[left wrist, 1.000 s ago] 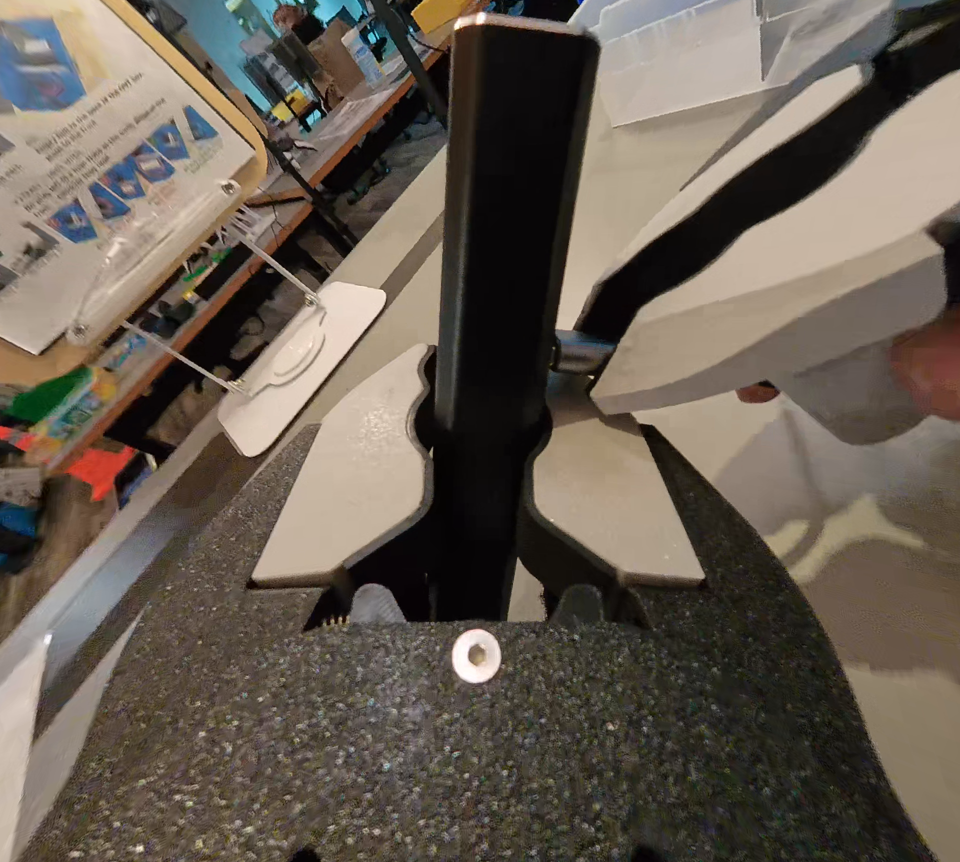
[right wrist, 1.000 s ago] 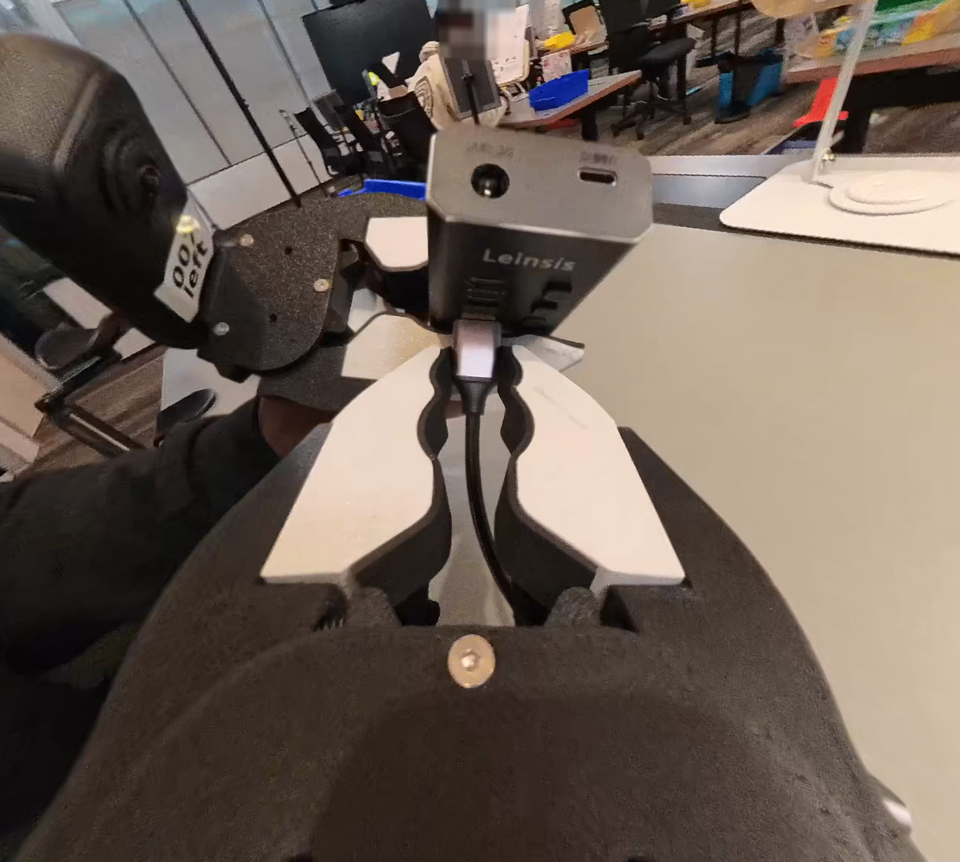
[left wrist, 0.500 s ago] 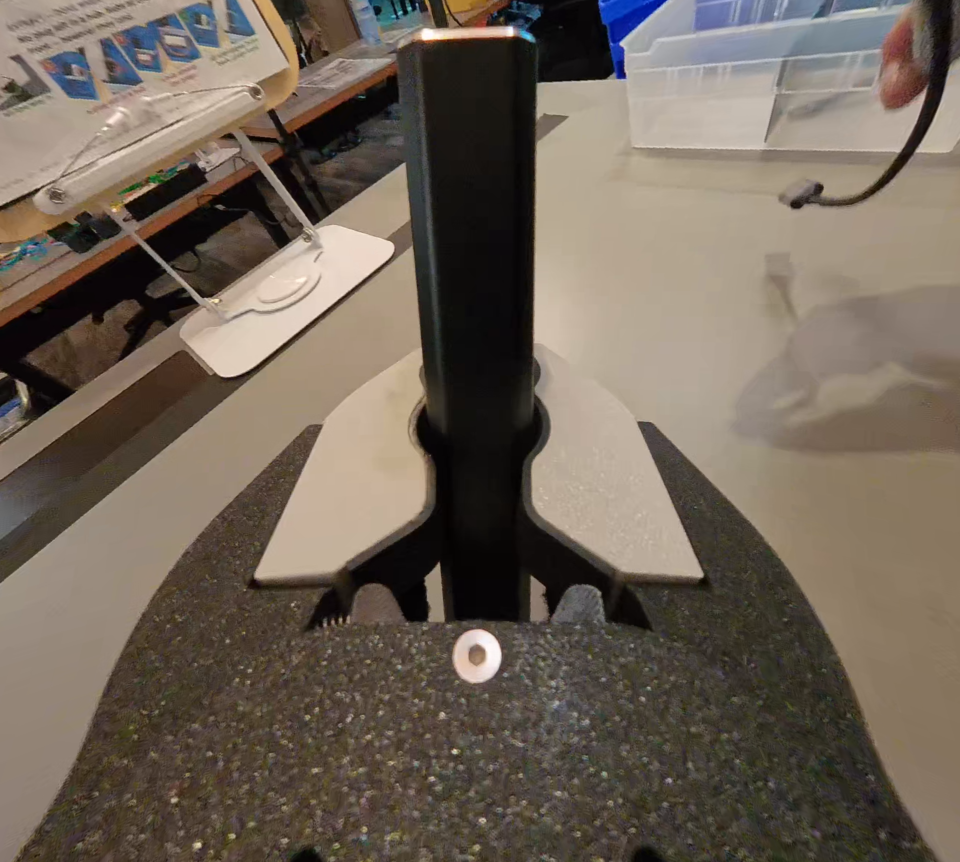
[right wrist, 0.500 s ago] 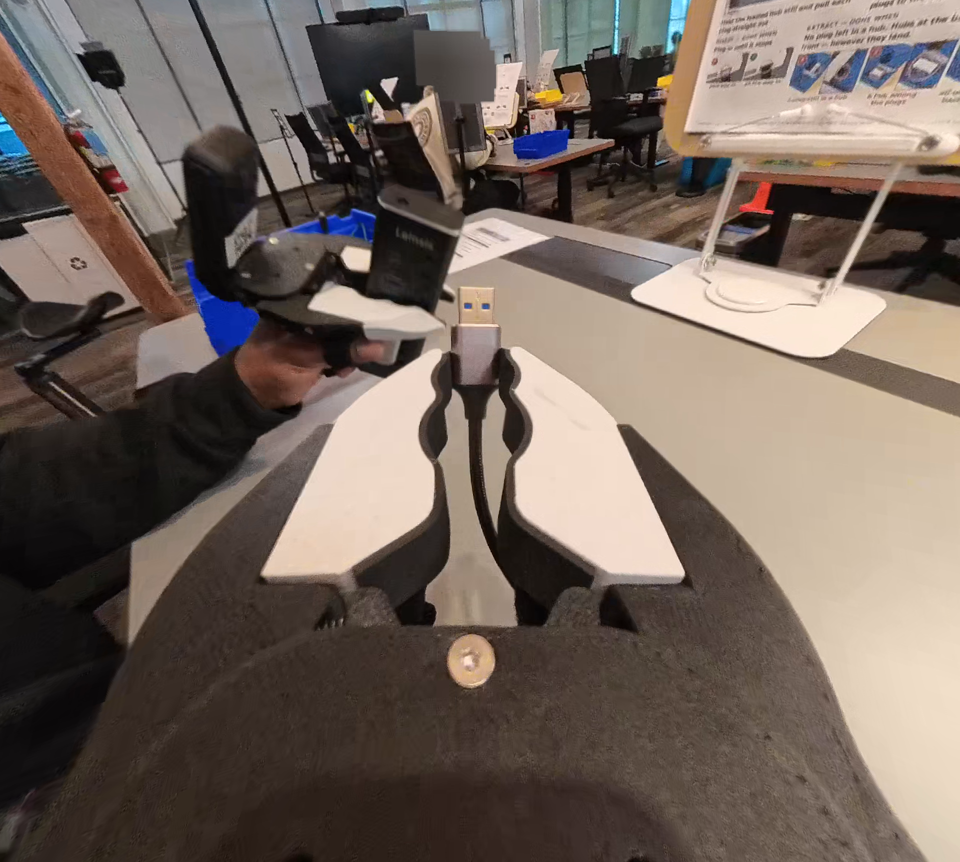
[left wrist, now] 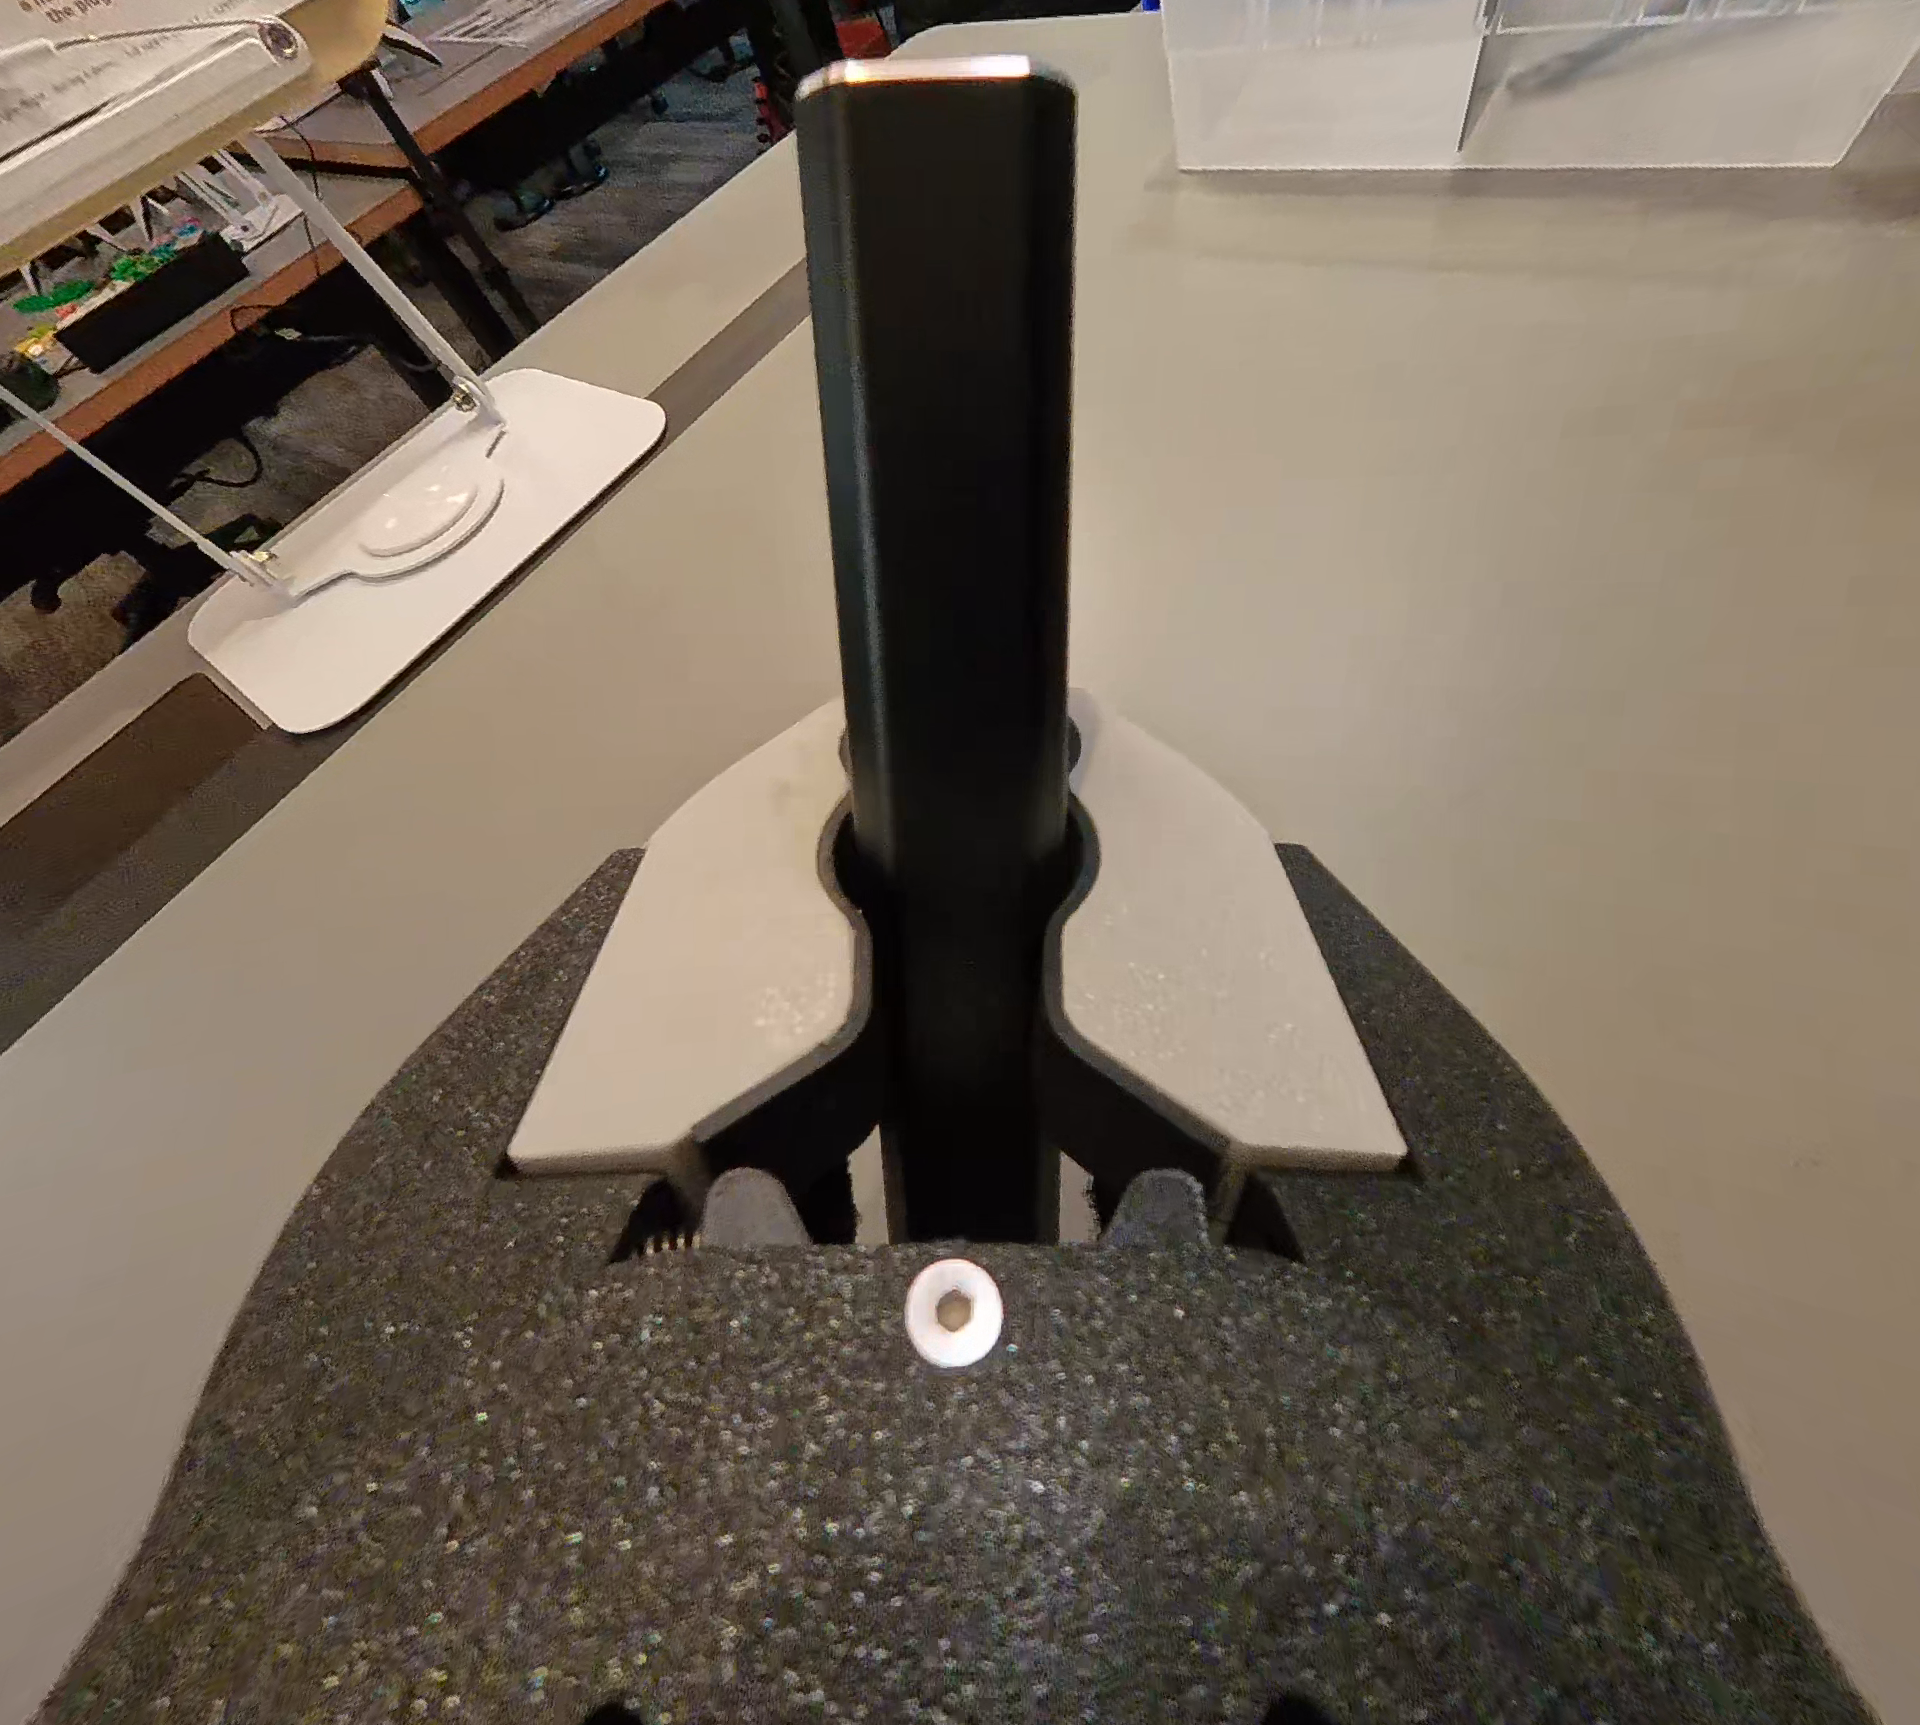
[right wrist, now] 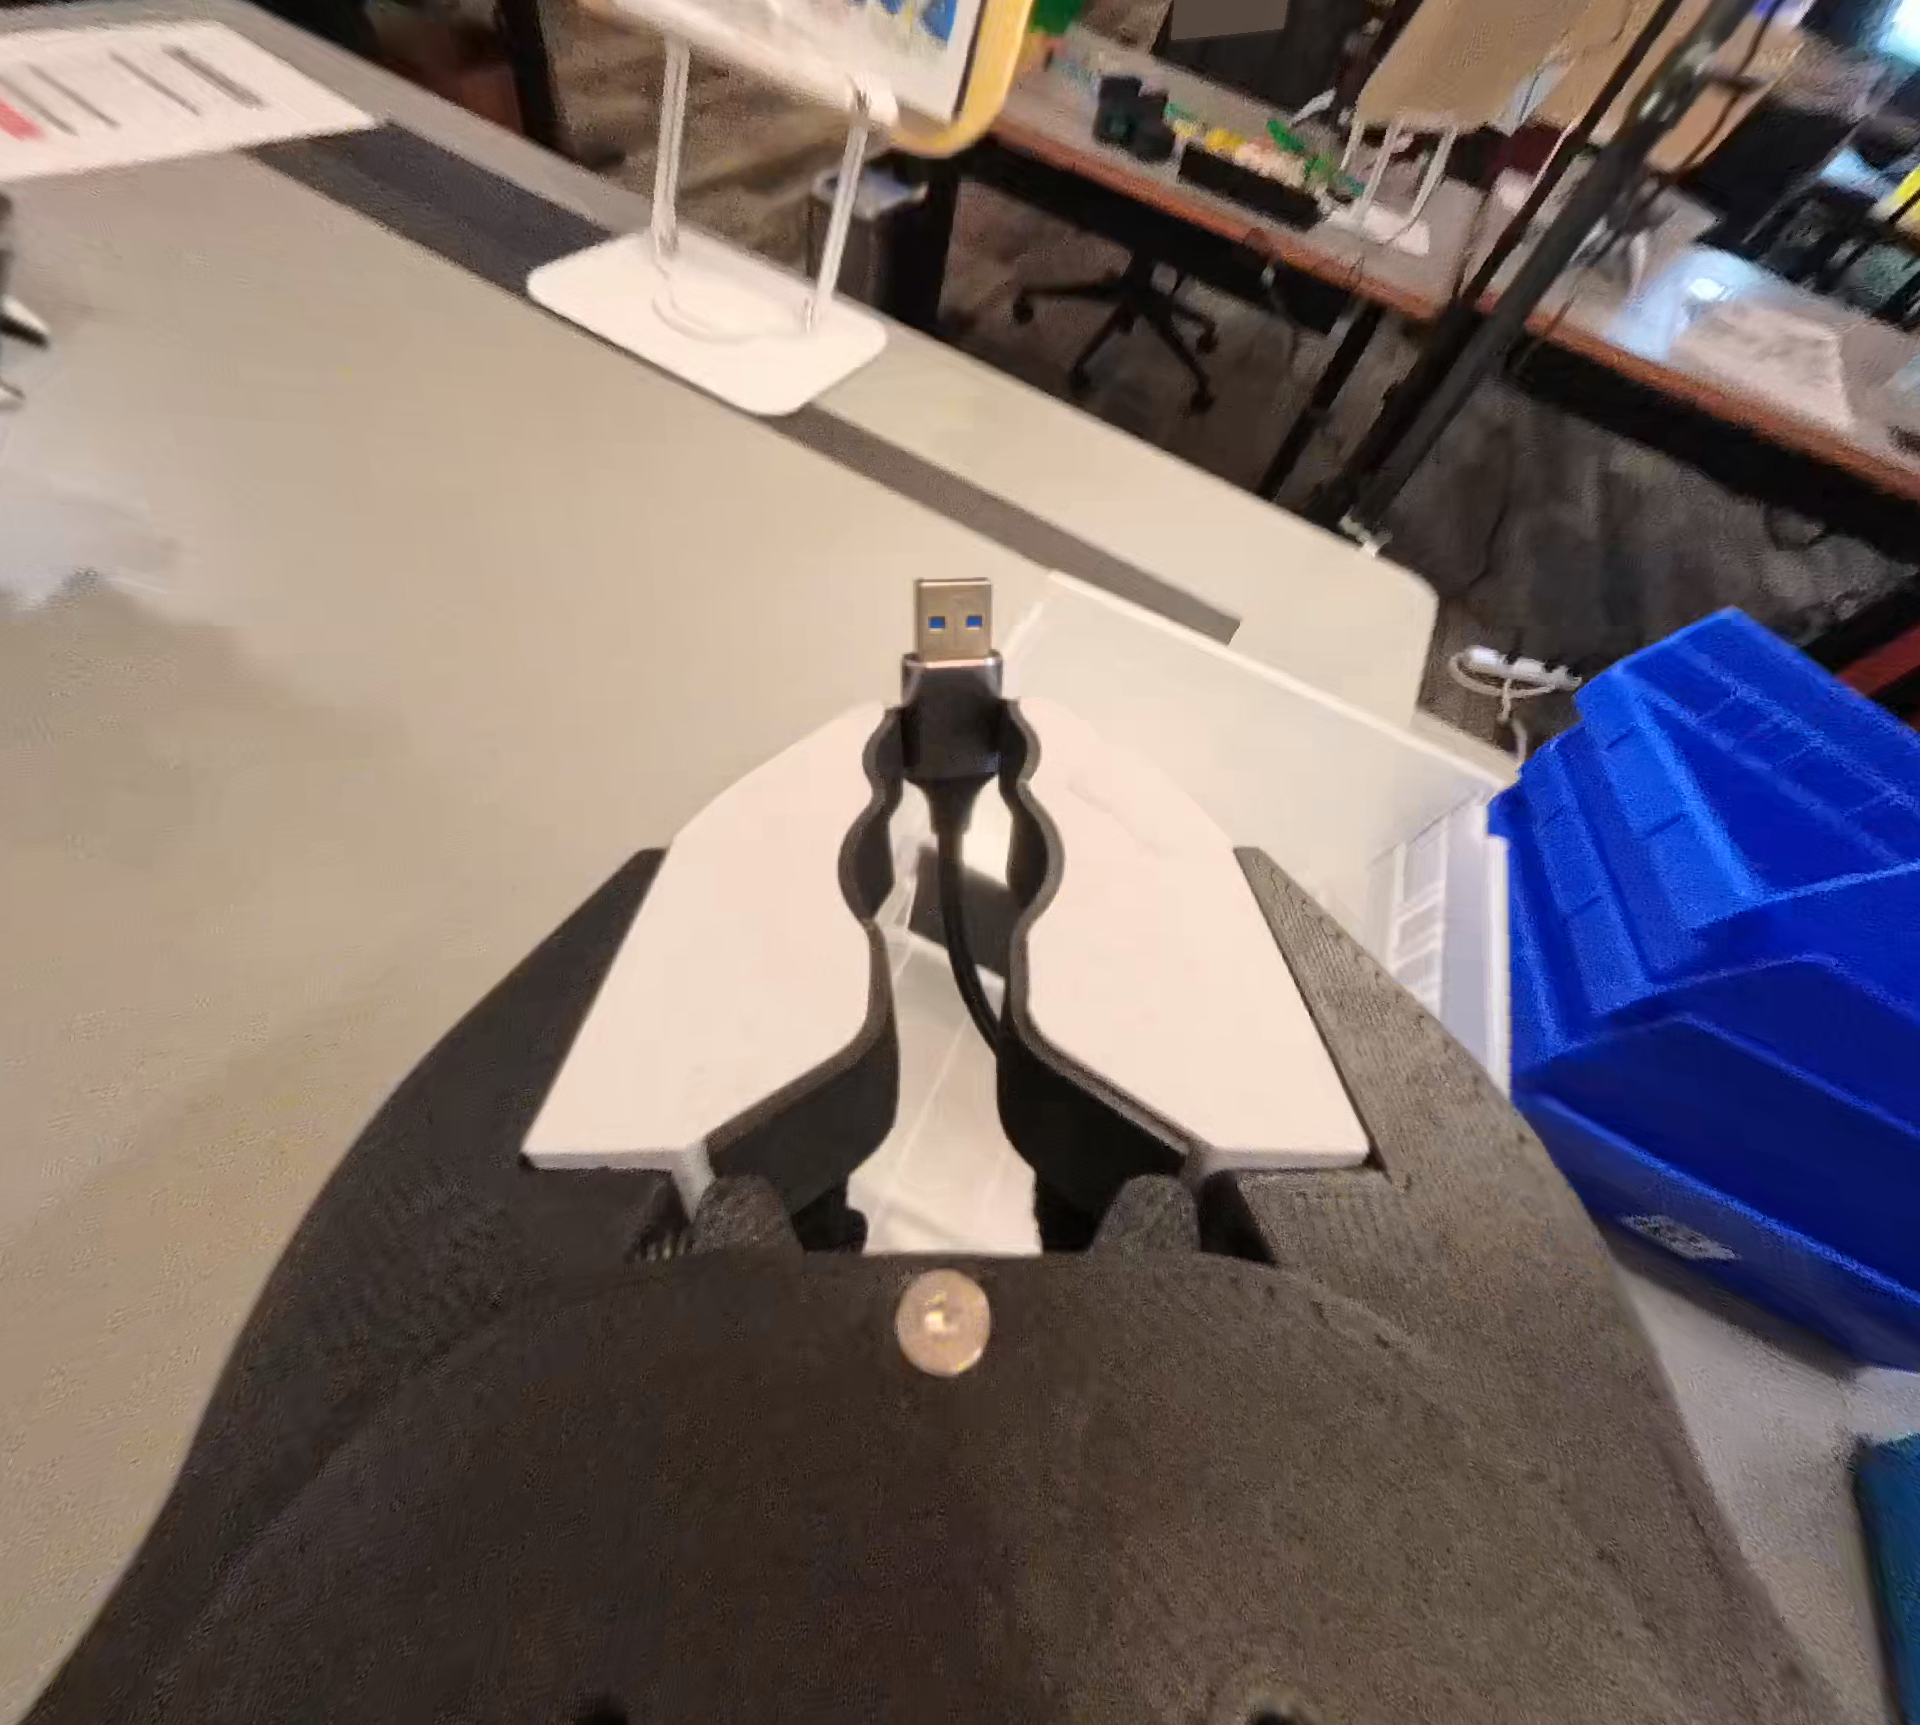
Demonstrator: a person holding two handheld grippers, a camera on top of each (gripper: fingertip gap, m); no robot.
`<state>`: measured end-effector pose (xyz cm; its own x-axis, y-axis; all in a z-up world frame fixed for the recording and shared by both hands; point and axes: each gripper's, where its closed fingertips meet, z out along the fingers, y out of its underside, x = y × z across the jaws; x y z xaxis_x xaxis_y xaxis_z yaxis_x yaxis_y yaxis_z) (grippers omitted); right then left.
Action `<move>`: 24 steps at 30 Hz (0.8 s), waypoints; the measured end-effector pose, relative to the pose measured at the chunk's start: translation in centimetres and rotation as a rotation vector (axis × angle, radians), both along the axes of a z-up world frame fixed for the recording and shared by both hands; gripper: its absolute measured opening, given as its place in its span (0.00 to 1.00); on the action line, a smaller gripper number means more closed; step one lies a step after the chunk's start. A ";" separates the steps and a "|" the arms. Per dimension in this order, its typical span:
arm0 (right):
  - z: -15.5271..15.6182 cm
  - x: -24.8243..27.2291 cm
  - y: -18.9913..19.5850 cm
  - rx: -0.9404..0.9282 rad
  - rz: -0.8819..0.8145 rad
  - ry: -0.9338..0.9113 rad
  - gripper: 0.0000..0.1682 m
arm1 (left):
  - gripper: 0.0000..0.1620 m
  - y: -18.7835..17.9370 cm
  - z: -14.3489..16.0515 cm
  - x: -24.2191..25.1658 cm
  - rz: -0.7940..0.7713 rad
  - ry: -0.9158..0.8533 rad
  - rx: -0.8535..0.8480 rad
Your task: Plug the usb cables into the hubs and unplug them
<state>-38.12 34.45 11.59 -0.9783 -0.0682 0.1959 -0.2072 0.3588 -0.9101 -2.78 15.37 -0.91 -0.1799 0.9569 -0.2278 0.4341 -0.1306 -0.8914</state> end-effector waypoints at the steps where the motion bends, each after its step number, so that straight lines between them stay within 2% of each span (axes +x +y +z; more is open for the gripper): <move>1: -2.2 -0.5 0.0 0.048 0.019 -0.029 0.10 | 0.18 0.1 -0.1 -0.1 -0.003 -0.001 0.002; 5: -10.0 -2.2 -0.1 0.226 0.039 -0.065 0.10 | 0.18 0.3 -0.4 -0.3 -0.018 -0.003 0.020; 7: -12.0 -2.2 -0.1 0.266 0.050 -0.091 0.10 | 0.18 0.4 -0.7 -0.4 -0.023 -0.011 0.023; 9: -12.6 -2.6 -0.2 0.275 0.029 -0.083 0.11 | 0.18 0.6 -0.9 -0.5 -0.030 -0.017 0.026; 14: -11.2 -2.1 -0.3 0.280 0.029 -0.042 0.23 | 0.18 1.2 -1.4 -1.0 -0.056 -0.028 0.063; 17: -8.8 -0.4 -0.5 0.252 0.038 -0.003 0.26 | 0.18 1.9 -1.4 -1.5 -0.081 -0.001 0.116; 20: -6.1 4.1 -1.5 0.192 0.093 0.030 0.26 | 0.18 2.7 -1.3 -2.1 -0.110 0.033 0.215; 24: -5.2 11.2 -3.7 0.141 0.178 0.048 0.24 | 0.18 3.6 -1.7 -2.8 -0.133 0.050 0.339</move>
